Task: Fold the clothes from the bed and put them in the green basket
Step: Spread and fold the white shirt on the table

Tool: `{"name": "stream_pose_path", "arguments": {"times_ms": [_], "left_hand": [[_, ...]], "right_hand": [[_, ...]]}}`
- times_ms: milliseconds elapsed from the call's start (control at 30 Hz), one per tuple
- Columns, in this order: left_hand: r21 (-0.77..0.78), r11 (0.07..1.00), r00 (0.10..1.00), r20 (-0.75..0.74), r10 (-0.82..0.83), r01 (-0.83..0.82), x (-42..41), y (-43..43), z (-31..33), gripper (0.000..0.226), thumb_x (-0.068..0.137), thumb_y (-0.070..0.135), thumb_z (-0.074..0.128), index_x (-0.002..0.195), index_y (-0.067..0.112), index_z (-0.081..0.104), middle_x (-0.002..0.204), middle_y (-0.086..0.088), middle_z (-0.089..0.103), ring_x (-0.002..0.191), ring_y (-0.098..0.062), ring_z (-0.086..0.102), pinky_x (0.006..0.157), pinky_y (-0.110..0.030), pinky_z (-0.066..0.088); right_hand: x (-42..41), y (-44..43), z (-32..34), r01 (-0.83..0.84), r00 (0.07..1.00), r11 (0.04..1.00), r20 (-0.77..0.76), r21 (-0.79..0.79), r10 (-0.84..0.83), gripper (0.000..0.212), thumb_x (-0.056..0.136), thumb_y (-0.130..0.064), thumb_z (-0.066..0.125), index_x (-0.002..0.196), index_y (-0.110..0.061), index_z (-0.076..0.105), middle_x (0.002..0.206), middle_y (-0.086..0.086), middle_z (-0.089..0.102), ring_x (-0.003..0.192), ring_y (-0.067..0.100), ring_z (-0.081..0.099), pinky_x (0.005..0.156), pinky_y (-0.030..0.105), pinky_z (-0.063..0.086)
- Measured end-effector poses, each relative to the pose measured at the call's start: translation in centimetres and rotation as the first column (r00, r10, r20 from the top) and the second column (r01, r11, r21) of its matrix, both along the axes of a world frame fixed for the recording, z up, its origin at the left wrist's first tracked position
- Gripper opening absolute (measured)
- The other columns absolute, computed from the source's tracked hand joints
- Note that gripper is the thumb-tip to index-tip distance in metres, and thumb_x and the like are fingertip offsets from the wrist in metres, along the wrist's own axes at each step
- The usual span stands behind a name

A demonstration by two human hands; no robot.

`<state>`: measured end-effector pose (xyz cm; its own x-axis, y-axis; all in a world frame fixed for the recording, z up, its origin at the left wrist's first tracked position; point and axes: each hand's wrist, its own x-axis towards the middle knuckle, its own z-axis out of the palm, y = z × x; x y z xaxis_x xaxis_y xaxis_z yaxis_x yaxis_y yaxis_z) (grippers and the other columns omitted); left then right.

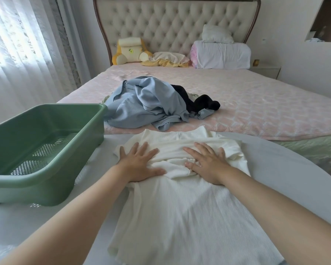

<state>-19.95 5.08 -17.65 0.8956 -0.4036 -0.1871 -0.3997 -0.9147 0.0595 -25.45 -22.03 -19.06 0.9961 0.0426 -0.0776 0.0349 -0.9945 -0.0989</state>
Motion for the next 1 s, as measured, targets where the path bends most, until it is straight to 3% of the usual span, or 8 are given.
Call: {"name": "stream_pose_path", "arguments": {"times_ms": [167,267,433,500,633,800,900,1000], "left_hand": [[0.026,0.998,0.966,0.25,-0.065,0.061,-2.4,1.7,1.0,0.081,0.086,0.07,0.045,0.154,0.038,0.016,0.162,0.001,0.014,0.15,-0.022,0.012,0.119,-0.05,0.012],[0.02,0.999,0.897,0.441,0.024,-0.037,-5.4,2.9,2.3,0.061,0.079,0.05,0.055,0.13,0.021,0.038,0.126,-0.001,0.044,0.119,-0.025,0.046,0.088,-0.037,0.036],[0.133,0.924,0.934,0.028,0.357,-0.357,-8.7,3.0,3.8,0.08,0.082,0.066,0.05,0.142,0.015,0.036,0.132,-0.005,0.054,0.12,-0.026,0.055,0.095,-0.037,0.046],[0.216,0.929,0.94,-0.098,0.328,-0.302,-9.2,3.6,4.8,0.053,0.092,0.051,0.047,0.13,0.014,0.053,0.126,-0.005,0.059,0.111,-0.025,0.06,0.095,-0.036,0.048],[0.171,0.95,0.863,-0.399,0.311,-0.263,-9.3,5.0,6.6,0.031,0.1,0.036,0.05,0.077,0.015,0.05,0.074,0.004,0.06,0.051,-0.011,0.054,0.042,-0.018,0.04],[0.009,0.919,0.872,-0.313,0.376,-0.393,-7.0,5.8,6.4,0.046,0.097,0.054,0.047,0.088,0.012,0.064,0.084,-0.002,0.064,0.071,-0.022,0.064,0.073,-0.028,0.056],[-0.163,0.89,0.901,0.007,0.434,-0.427,-5.3,5.5,5.6,0.039,0.103,0.037,0.04,0.12,0.009,0.061,0.118,-0.01,0.063,0.111,-0.029,0.06,0.092,-0.036,0.05],[-0.151,0.891,0.887,0.114,0.446,-0.429,-3.9,5.1,4.4,0.032,0.101,0.022,0.044,0.124,0.006,0.061,0.123,-0.011,0.062,0.115,-0.031,0.06,0.088,-0.035,0.049]], "right_hand": [[-0.5,0.5,0.6,0.007,0.999,0.996,-0.041,-0.085,-0.01,0.061,0.094,-0.075,0.008,0.149,-0.06,-0.013,0.168,-0.004,-0.015,0.153,0.016,-0.02,0.115,0.066,-0.013],[-0.9,2.3,1.4,0.044,0.999,0.988,-0.007,-0.151,-0.046,0.06,0.102,-0.057,0.016,0.157,-0.046,-0.005,0.168,0.005,-0.011,0.153,0.021,-0.018,0.117,0.064,-0.012],[-2.7,8.2,2.9,-0.112,0.991,0.993,0.069,0.022,0.111,0.069,0.097,-0.024,0.032,0.161,-0.027,0.006,0.169,0.0,-0.006,0.155,0.015,-0.01,0.123,0.054,-0.005],[-3.2,10.1,2.9,-0.207,0.978,0.976,0.044,0.075,0.204,0.065,0.101,-0.029,0.031,0.161,-0.026,0.008,0.169,-0.004,-0.004,0.155,0.011,-0.006,0.124,0.048,-0.002],[-4.0,11.5,2.7,-0.265,0.961,0.964,-0.08,0.005,0.264,0.062,0.104,-0.044,0.032,0.161,-0.024,0.017,0.169,-0.006,0.003,0.155,0.012,0.004,0.123,0.043,-0.001],[-3.7,11.5,4.2,-0.222,0.974,0.961,0.094,0.167,0.208,0.042,0.104,-0.036,0.037,0.123,-0.012,0.066,0.129,0.003,0.064,0.122,0.025,0.056,0.109,0.037,0.037],[-2.0,11.9,4.1,-0.225,0.944,0.969,0.27,0.102,0.191,0.036,0.106,-0.03,0.036,0.128,-0.019,0.062,0.124,-0.001,0.056,0.117,0.021,0.05,0.103,0.036,0.038],[0.0,12.2,3.5,-0.225,0.924,0.974,0.319,0.01,0.21,0.033,0.106,-0.025,0.038,0.132,-0.02,0.057,0.128,-0.002,0.05,0.117,0.021,0.046,0.101,0.035,0.037]]}}
